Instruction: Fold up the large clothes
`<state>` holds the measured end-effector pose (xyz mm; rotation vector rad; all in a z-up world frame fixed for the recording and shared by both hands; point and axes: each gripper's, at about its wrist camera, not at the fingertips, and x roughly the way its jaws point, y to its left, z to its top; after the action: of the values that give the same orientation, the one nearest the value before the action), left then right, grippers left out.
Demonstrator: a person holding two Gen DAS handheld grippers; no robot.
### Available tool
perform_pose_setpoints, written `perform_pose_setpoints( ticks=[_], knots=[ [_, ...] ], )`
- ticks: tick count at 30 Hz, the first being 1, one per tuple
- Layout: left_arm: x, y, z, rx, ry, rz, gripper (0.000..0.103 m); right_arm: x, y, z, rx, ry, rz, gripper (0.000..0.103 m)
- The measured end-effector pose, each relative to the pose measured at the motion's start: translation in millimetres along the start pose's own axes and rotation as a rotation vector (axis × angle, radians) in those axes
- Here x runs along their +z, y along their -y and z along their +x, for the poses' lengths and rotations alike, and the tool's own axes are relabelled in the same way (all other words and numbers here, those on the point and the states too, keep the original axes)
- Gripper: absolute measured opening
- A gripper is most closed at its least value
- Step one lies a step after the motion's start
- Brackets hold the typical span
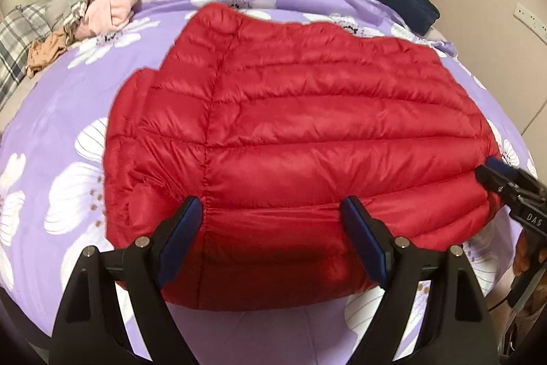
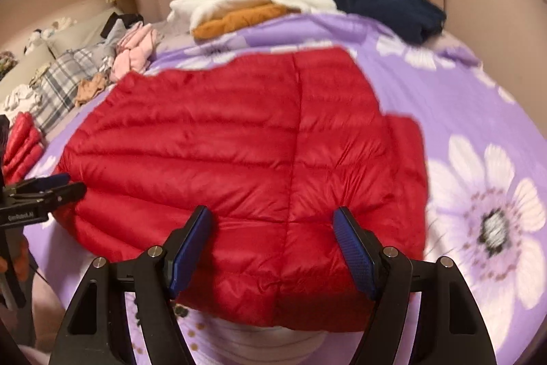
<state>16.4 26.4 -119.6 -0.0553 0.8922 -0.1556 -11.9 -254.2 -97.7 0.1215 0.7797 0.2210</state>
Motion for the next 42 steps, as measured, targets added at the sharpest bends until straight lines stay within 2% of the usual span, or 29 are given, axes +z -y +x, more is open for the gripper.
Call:
perform_pose_setpoints(
  ticks=[4, 7, 13, 16, 17, 19, 22, 25, 28, 32, 37, 40, 42],
  knots=[
    [1.1, -4.9, 1.2, -0.025, -0.005, -0.026, 0.085, -1.5, 8.8, 9.9, 0.043, -0.019, 0.044, 0.075],
    [3.8, -5.6, -7.5, -0.028, -0.008, -0.030, 0.082, 4.1, 6.0, 1.0, 0.031, -0.026, 0.033, 0.075],
    [13.1, 0.2, -30.4, -0.078, 0.041, -0.038, 0.082, 28.0, -2.4, -36.6, 0.116, 0.114, 0.014, 0.075],
    [18.6, 10.7, -29.1, -0.084, 0.052, -0.014, 0.082, 49.8, -12.6, -27.2, 0.128, 0.129, -0.006, 0.075],
    [21.0, 14.1, -27.1, -0.082, 0.051, -0.004, 0.079, 57.3, -18.0, -20.6, 0.124, 0.133, -0.019, 0.075],
    [28.1, 20.7, -21.7, -0.077, 0.050, 0.028, 0.072, 67.1, -28.2, -9.2, 0.136, 0.137, -0.038, 0.066],
    [35.1, 24.4, -12.1, -0.064, 0.038, 0.059, 0.062, 80.0, -42.3, 13.7, 0.174, 0.102, -0.049, 0.052],
    [34.9, 24.6, 2.0, -0.062, 0.004, 0.073, 0.061, 87.3, -54.5, 45.2, 0.159, 0.013, -0.060, 0.042],
    [30.8, 22.4, 11.4, -0.063, -0.013, 0.075, 0.061, 83.7, -56.9, 80.6, 0.118, -0.102, -0.064, 0.040],
    [31.4, 21.0, 15.0, -0.066, -0.022, 0.080, 0.062, 79.1, -56.5, 94.4, 0.104, -0.134, -0.070, 0.040],
    [37.6, 16.0, 0.7, -0.088, -0.017, 0.031, 0.062, 77.2, -45.8, 78.8, 0.154, -0.113, -0.018, 0.040],
    [38.4, 2.6, -18.8, -0.103, 0.033, -0.010, 0.062, 74.1, -42.2, 46.9, 0.165, -0.038, -0.030, 0.040],
    [37.7, -6.9, -24.6, -0.094, 0.044, -0.032, 0.062, 65.8, -38.7, 20.9, 0.134, 0.018, -0.063, 0.040]
  ],
)
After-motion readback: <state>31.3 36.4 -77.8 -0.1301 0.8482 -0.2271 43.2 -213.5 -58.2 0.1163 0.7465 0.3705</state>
